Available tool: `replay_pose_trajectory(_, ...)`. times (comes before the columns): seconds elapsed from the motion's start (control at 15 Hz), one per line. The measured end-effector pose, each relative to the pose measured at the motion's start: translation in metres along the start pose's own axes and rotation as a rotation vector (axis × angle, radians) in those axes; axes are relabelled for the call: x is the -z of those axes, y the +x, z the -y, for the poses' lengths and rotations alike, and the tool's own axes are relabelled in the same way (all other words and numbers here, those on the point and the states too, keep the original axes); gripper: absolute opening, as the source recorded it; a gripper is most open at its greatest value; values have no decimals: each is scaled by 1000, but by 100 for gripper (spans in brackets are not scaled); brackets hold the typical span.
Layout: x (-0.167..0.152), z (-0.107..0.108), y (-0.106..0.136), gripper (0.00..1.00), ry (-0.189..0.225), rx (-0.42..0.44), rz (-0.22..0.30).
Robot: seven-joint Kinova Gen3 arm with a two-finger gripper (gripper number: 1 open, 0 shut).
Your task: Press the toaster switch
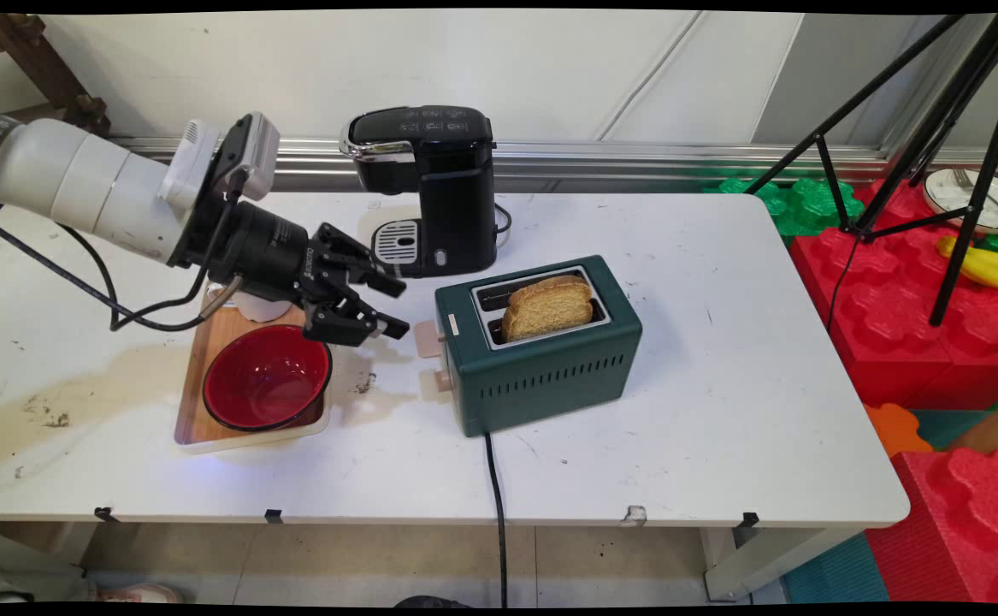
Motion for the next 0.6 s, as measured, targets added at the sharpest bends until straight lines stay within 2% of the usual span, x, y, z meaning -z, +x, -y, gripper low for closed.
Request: replay_pose_trajectory(0.6, -14, -1, -9, 0, 5, 2, 4)
